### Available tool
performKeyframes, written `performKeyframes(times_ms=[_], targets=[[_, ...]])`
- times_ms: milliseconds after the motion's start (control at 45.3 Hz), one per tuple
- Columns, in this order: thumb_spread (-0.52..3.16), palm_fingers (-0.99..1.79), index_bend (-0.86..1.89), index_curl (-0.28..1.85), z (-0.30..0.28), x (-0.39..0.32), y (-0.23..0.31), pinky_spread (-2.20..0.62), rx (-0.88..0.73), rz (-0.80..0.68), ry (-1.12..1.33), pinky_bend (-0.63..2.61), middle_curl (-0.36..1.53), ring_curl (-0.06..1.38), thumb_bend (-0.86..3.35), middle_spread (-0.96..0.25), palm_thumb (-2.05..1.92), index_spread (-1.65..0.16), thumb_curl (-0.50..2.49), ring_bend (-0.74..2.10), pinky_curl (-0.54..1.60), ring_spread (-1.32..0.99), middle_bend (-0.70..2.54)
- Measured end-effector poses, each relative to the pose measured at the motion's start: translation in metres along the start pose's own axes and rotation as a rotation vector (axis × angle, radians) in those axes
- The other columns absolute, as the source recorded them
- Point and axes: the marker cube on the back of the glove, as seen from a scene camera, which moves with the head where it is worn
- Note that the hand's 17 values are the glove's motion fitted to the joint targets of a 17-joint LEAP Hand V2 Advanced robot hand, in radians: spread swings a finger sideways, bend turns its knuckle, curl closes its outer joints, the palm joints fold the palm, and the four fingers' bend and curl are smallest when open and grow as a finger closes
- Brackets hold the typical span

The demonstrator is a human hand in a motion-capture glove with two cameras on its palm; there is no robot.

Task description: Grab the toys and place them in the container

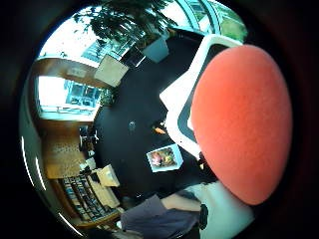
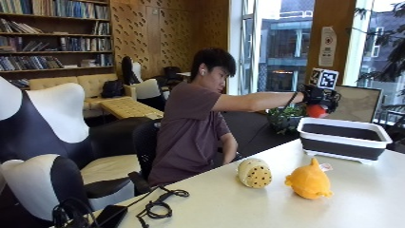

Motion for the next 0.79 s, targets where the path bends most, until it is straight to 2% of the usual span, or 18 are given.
performKeyframes(times_ms=[66,88,110,177,287,464,640,795], targets=[[0.3,0.32,0.53,0.53,0.008,0.01,0.005,-0.35,-0.104,-0.113,-0.088,1.45,0.73,0.66,0.08,-0.36,0.69,-0.42,0.94,1.41,0.59,-0.39,0.83],[0.46,0.06,0.38,0.49,0.01,0.018,0.008,-0.33,-0.118,-0.121,-0.118,1.45,0.68,0.66,0.02,-0.32,0.55,-0.39,0.91,1.41,0.58,-0.36,0.69],[0.55,-0.39,0.32,0.49,0.011,0.024,0.01,-0.27,-0.124,-0.123,-0.142,1.44,0.65,0.64,-0.05,-0.24,0.45,-0.34,0.87,1.3,0.6,-0.31,0.55],[0.73,-0.54,0.18,0.44,0.014,0.013,0.004,-0.18,-0.139,-0.121,-0.137,1.41,0.58,0.57,-0.08,-0.14,0.33,-0.29,0.79,1.05,0.56,-0.21,0.38],[0.93,-0.43,0.1,0.34,0.006,0.007,0.004,-0.08,-0.15,-0.109,-0.084,1.29,0.5,0.45,-0.06,-0.04,0.2,-0.25,0.7,0.77,0.49,-0.12,0.22],[1.11,-0.3,0.08,0.29,-0.037,0.065,0.038,-0.01,-0.117,-0.034,0.0,1.16,0.43,0.37,-0.03,0.02,0.12,-0.22,0.59,0.6,0.42,-0.04,0.14],[1.21,-0.25,0.07,0.25,-0.087,0.159,0.104,0.03,-0.055,0.129,0.034,1.1,0.39,0.34,-0.02,0.03,0.09,-0.22,0.52,0.53,0.39,0.0,0.14],[1.25,-0.23,0.07,0.22,-0.108,0.252,0.177,0.04,-0.035,0.291,0.041,1.07,0.36,0.33,-0.02,0.04,0.09,-0.21,0.47,0.51,0.37,0.01,0.14]])
